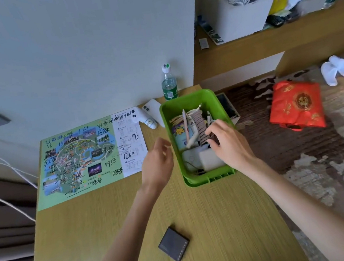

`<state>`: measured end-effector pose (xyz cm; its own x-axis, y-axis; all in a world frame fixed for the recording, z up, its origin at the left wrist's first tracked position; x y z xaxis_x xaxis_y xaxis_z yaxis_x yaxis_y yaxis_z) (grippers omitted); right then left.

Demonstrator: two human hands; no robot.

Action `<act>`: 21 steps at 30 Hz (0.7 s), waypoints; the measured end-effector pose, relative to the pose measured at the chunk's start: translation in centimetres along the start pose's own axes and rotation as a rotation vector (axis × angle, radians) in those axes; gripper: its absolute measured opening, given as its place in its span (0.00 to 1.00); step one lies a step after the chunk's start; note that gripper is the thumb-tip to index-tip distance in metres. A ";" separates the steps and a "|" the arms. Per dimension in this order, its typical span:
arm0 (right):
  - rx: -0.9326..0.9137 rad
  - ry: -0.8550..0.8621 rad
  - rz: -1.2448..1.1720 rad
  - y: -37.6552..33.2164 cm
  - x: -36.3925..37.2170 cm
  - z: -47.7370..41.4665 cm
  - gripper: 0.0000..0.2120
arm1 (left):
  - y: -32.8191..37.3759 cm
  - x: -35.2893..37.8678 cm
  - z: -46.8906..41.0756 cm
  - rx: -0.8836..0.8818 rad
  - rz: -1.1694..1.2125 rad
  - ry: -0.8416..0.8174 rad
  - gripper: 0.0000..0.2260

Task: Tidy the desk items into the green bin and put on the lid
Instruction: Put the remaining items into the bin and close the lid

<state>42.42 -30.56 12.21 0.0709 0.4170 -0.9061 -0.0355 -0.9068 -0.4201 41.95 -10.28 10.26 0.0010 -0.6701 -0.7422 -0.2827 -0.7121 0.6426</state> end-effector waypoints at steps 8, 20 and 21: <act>-0.117 -0.062 -0.170 -0.4 1.5 5.6 0.11 | -6.9 6.0 13.6 0.089 -0.018 -0.680 0.21; -0.169 -0.070 -0.005 -0.3 2.7 8.2 0.13 | -7.6 8.4 20.0 0.425 -0.508 -0.866 0.38; -0.165 -0.072 -0.014 -0.3 2.7 8.2 0.13 | -7.8 8.3 19.9 0.421 -0.488 -0.841 0.37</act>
<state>34.47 -28.65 9.51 -0.0015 0.4279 -0.9038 0.1294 -0.8961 -0.4245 25.09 -6.13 -4.64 -0.4149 0.1441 -0.8984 -0.7408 -0.6268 0.2416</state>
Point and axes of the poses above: each hand's wrist, its own z-axis away from the middle knuckle, its own x-axis out of the palm, y = z × x, the point moved 7 cm from there along -z, towards the middle knuckle, and after that the axes turned 15 degrees about x, right-handed, at the moved point
